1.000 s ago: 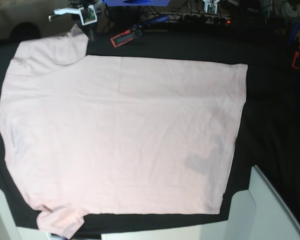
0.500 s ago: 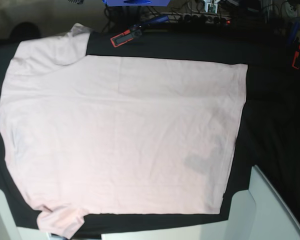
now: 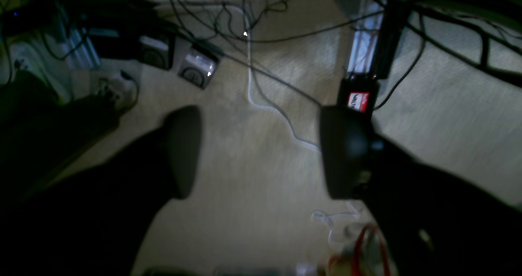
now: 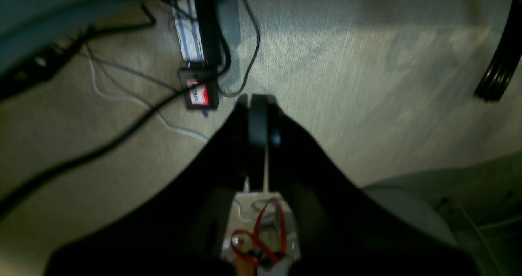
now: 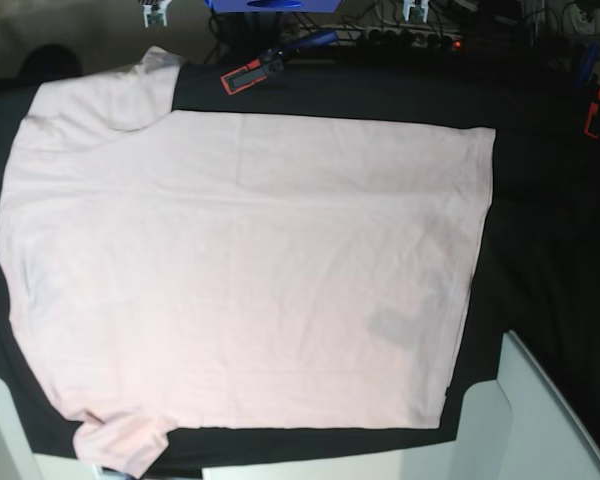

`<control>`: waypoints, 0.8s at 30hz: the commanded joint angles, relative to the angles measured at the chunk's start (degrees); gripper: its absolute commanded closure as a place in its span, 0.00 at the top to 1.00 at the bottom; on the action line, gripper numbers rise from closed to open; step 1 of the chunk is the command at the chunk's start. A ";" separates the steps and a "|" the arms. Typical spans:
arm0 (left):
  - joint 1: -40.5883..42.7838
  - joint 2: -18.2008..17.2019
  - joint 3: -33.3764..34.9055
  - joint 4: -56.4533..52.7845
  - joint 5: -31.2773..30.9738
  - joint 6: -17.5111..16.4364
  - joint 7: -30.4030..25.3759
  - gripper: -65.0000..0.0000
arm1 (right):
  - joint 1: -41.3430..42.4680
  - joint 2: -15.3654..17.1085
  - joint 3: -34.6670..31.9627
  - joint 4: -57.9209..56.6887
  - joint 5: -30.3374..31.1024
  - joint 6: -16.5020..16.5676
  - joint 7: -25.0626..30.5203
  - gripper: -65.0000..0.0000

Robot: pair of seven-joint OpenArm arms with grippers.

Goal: Fold the T-shirt properly

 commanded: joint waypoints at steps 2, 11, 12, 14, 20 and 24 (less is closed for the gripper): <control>1.84 -0.47 -0.01 2.18 0.12 -0.09 -2.10 0.72 | -0.43 0.28 0.14 0.22 0.01 -0.19 0.29 0.00; 15.91 -1.44 -0.53 23.02 -0.49 -0.09 -11.42 0.72 | -0.69 0.28 -0.12 0.13 0.01 -0.10 2.40 0.00; 17.93 -1.44 -0.71 25.83 -0.49 -0.09 -12.56 0.72 | -0.69 0.28 -0.03 0.05 0.01 -0.10 2.49 0.00; 21.63 -1.44 -0.80 31.98 -0.58 -0.09 -14.15 0.72 | -0.69 0.28 -0.21 0.05 0.01 -0.10 2.49 0.00; 31.03 -5.40 -0.89 52.55 -9.46 0.00 -14.50 0.73 | -0.69 0.37 -0.21 0.05 0.01 -0.10 2.57 0.00; 35.69 -11.38 -0.80 67.32 -22.30 0.00 -14.41 0.73 | -0.69 0.37 -0.30 0.05 0.01 -0.10 2.57 0.00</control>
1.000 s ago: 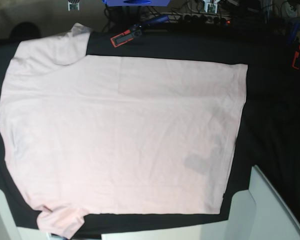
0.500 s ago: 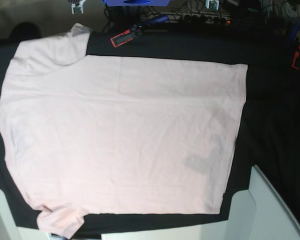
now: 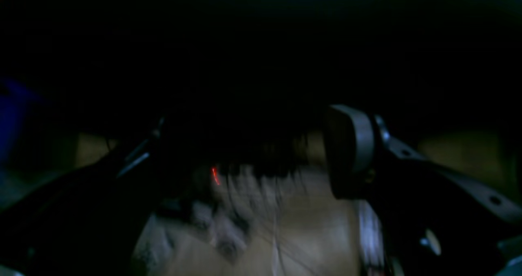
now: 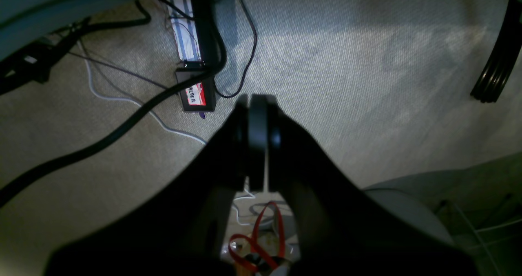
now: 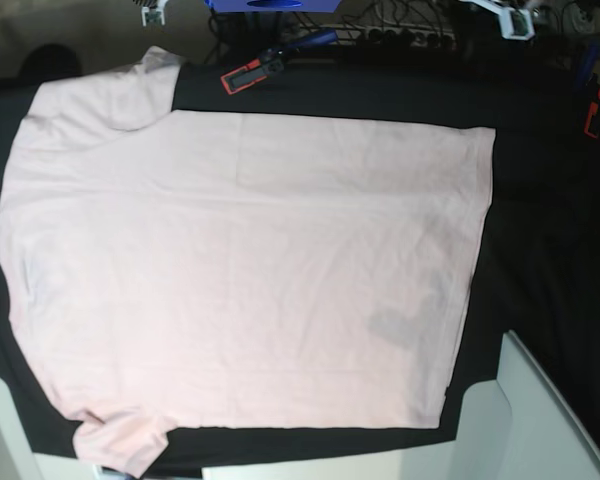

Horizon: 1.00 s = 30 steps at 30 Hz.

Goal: Fold the T-shirt properly

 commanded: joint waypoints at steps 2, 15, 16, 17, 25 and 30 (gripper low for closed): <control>3.36 -3.26 0.03 8.59 -2.99 -0.74 -1.78 0.73 | -0.43 0.19 -0.12 0.00 0.03 -0.10 0.34 0.00; 3.00 -5.46 -0.06 19.58 -3.96 -0.39 5.96 0.72 | -0.87 0.19 -0.12 0.00 0.03 -0.10 0.34 0.00; 3.00 -5.46 -0.06 19.32 -3.96 -0.39 5.87 0.72 | -1.05 0.19 -0.12 0.09 0.03 -0.01 0.43 0.00; 3.00 -5.46 -0.06 19.23 -3.96 -0.39 5.87 0.72 | -1.05 0.19 -0.12 0.09 0.03 -0.01 0.43 0.00; 3.00 -5.55 0.03 18.53 -3.87 -0.39 6.05 0.72 | -1.13 0.19 -0.12 0.09 0.03 -0.01 0.43 0.00; 0.54 -5.28 1.44 7.01 -2.12 -0.66 6.05 0.72 | -1.13 0.19 -0.12 0.09 0.03 -0.01 0.43 0.00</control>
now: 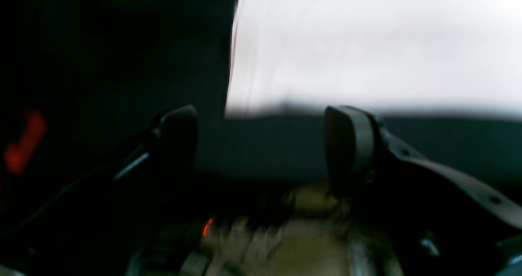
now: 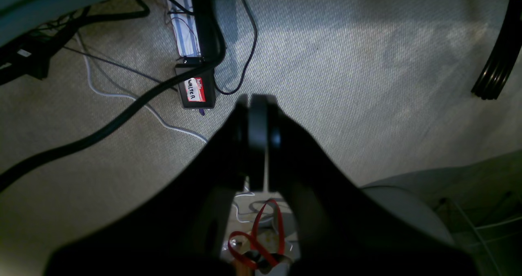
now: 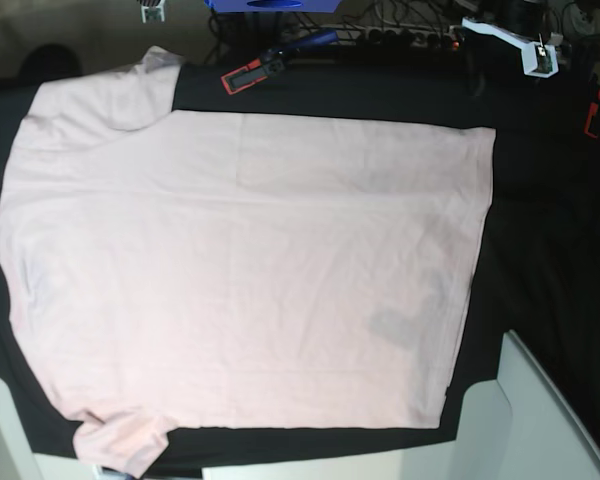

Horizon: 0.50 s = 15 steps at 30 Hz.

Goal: Fold the T-shirt properly

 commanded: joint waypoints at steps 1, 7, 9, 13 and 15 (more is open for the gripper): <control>-0.25 -0.06 0.79 -3.44 1.72 0.41 -0.90 0.72 | -0.57 0.17 -0.12 0.05 0.01 -0.01 0.19 0.00; -13.26 5.22 5.18 -35.53 21.59 0.59 -0.82 0.71 | -0.39 0.17 -0.12 0.05 0.01 -0.01 0.19 0.00; -20.12 8.38 5.01 -50.12 26.42 0.59 -0.55 0.71 | -0.21 0.17 -0.12 0.05 0.01 -0.01 0.19 0.00; -34.10 13.30 5.10 -78.16 31.52 0.59 -0.99 0.72 | 0.49 0.17 -0.12 0.05 0.01 -0.01 0.19 0.00; -36.91 15.06 4.92 -82.03 32.23 0.59 -0.99 0.72 | 0.49 0.17 -0.12 0.05 0.01 -0.01 0.19 0.00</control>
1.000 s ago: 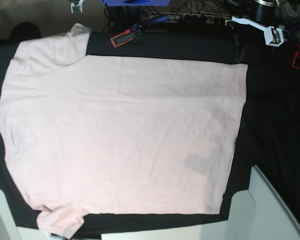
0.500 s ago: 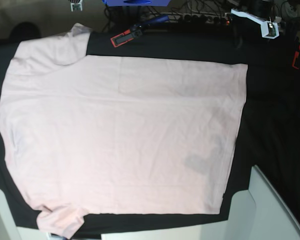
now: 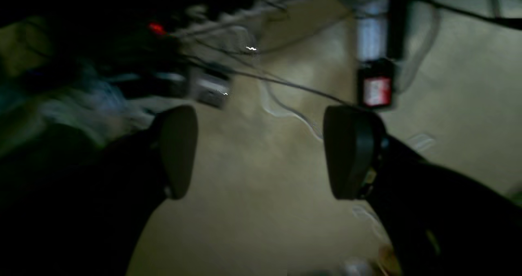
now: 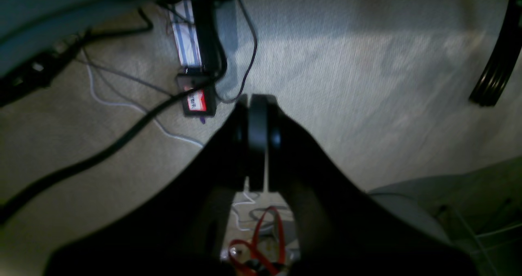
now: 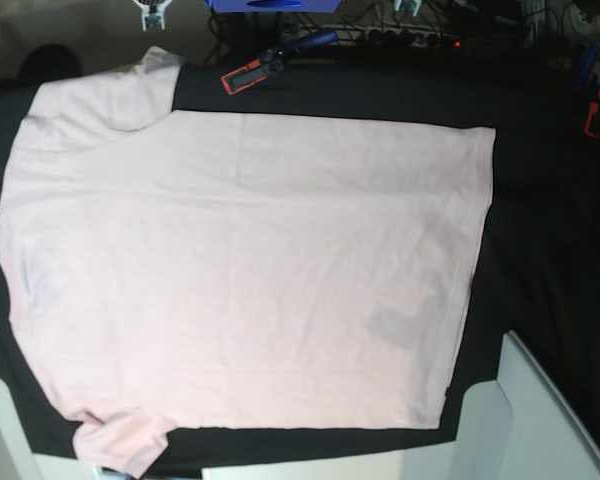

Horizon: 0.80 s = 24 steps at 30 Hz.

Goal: Fold the T-shirt properly

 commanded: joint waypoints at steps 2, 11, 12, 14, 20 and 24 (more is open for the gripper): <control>0.60 0.22 -0.41 1.71 -0.17 0.15 -0.49 0.72 | -0.65 0.10 -0.12 -0.22 0.03 -0.03 -0.11 0.00; -0.02 2.51 -0.15 4.17 -0.08 0.15 -0.49 0.72 | -0.82 0.37 -0.12 -0.31 0.03 0.05 -0.11 0.00; -0.46 2.51 0.11 4.17 0.10 0.15 -0.49 0.72 | -0.82 0.37 -0.03 -0.22 0.03 0.05 -0.11 0.00; -1.42 2.16 0.20 4.17 0.10 0.15 -0.40 0.72 | -0.91 0.10 0.32 -0.22 0.03 -0.03 -0.11 0.00; -2.04 1.37 -0.41 4.17 -0.17 0.15 -0.40 0.72 | -0.82 -0.51 0.32 -0.22 0.03 -0.12 -0.11 0.00; -1.95 1.90 -0.50 4.17 -0.25 0.15 -0.66 0.72 | -0.74 -0.60 0.32 -0.31 0.03 -0.21 -0.11 0.00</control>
